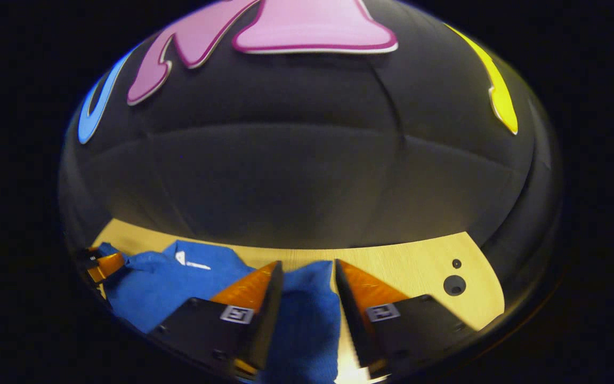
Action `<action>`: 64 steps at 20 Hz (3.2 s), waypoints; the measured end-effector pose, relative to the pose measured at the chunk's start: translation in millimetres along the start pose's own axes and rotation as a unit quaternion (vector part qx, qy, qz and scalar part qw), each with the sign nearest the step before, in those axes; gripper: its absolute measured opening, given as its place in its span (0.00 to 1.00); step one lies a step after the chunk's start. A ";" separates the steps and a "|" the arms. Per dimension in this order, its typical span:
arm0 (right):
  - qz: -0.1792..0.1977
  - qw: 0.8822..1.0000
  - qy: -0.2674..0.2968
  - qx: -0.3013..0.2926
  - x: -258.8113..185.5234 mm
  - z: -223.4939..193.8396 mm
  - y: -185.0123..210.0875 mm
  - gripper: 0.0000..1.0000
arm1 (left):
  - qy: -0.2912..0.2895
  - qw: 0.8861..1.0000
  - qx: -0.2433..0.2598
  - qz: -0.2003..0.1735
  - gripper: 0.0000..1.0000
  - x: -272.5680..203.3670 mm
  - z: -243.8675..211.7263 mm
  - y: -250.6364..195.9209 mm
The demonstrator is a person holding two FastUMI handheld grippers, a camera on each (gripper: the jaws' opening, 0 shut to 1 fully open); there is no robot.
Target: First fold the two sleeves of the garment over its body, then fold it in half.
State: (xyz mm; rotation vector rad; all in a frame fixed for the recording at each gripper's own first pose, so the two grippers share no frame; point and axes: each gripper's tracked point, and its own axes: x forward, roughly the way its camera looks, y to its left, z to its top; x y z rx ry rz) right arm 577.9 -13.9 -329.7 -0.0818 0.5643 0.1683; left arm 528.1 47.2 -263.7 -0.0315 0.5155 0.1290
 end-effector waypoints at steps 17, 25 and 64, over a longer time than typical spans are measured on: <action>0.000 0.989 -0.149 0.013 -240.2 54.6 24.5 0.96 | -0.150 0.984 -0.071 -0.070 0.86 -241.2 44.3 -62.4; 0.062 0.988 -0.144 0.000 -394.2 26.4 85.9 0.99 | -0.205 0.978 -0.020 -0.044 0.81 -412.4 17.0 -44.2; 0.042 0.964 -0.263 0.021 -597.3 -5.1 70.5 0.94 | -0.254 0.967 -0.003 -0.032 0.80 -597.3 -44.1 -52.2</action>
